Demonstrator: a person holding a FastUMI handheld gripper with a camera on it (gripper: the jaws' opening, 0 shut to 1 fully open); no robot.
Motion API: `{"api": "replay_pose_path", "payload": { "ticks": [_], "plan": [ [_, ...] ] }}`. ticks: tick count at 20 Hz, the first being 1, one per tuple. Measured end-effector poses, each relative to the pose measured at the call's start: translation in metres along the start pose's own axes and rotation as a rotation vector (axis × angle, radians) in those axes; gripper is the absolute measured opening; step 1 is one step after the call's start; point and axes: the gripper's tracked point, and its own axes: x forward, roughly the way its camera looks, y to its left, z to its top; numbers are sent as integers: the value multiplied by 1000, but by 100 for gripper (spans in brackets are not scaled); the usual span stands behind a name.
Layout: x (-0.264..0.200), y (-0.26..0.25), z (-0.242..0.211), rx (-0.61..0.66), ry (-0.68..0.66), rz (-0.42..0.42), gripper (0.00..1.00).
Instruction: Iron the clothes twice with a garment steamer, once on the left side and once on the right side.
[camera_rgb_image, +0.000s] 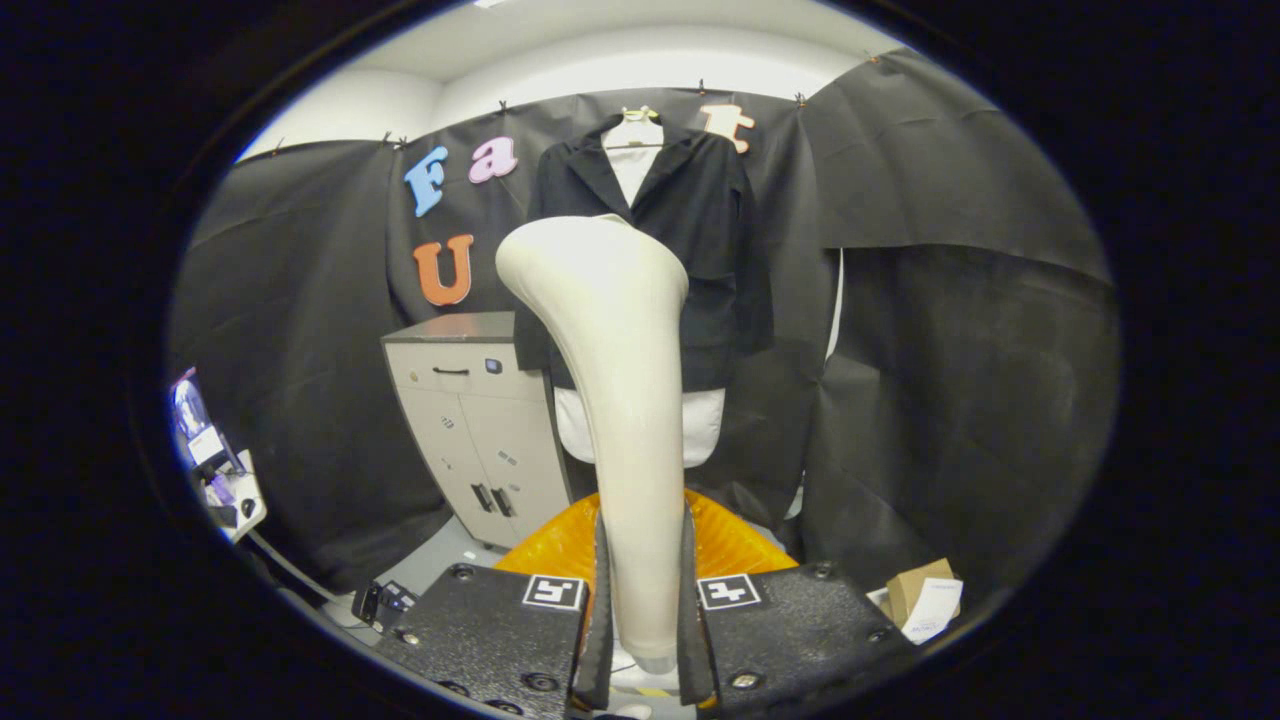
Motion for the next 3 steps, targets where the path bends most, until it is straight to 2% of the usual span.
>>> {"api": "replay_pose_path", "payload": {
  "ticks": [3],
  "plan": [
    [-3, 10, -6, 11, 6, -14, 28]
  ]
}}
